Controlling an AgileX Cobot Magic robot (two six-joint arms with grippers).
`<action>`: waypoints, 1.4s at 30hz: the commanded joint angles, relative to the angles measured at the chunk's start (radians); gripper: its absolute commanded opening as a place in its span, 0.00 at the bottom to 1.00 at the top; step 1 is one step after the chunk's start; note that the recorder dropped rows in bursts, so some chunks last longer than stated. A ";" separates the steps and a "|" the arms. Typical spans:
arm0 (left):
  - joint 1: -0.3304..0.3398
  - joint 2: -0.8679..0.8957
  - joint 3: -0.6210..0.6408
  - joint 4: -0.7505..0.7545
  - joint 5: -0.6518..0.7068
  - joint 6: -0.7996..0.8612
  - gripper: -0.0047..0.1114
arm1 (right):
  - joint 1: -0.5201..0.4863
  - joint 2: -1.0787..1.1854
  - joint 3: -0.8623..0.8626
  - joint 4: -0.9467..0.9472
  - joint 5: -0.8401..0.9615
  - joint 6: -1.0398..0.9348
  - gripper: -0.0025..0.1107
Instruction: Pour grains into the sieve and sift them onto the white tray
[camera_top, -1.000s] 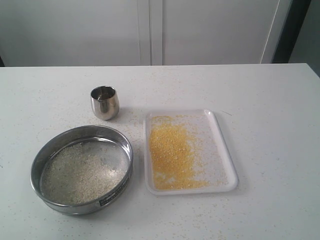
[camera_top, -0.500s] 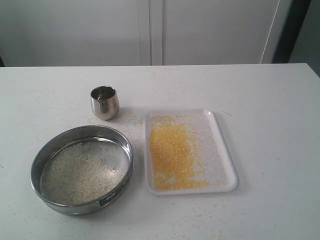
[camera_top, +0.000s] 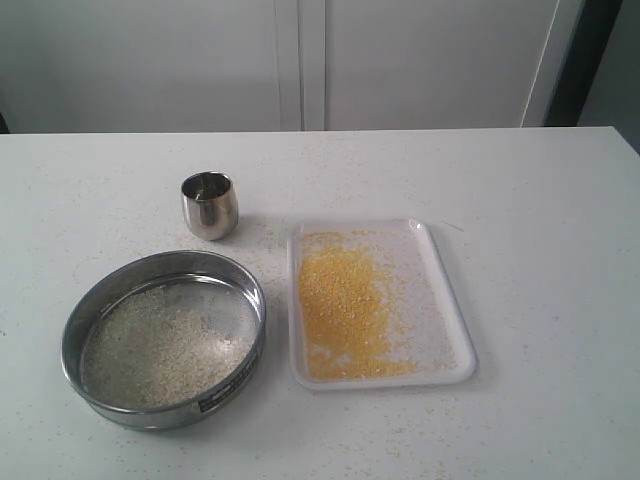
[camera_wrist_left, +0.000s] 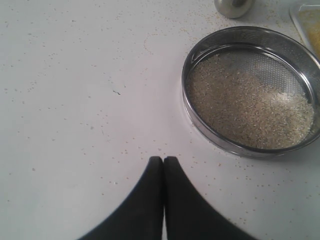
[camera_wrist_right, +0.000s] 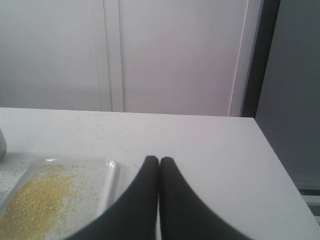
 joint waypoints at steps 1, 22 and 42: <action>0.004 -0.007 0.001 -0.002 0.004 -0.001 0.04 | -0.007 -0.040 0.057 -0.003 -0.006 -0.005 0.02; 0.004 -0.010 0.001 -0.002 0.004 -0.001 0.04 | -0.007 -0.040 0.280 -0.005 -0.103 -0.005 0.02; 0.004 -0.010 0.001 -0.002 0.004 -0.001 0.04 | -0.007 -0.040 0.394 -0.005 -0.175 -0.005 0.02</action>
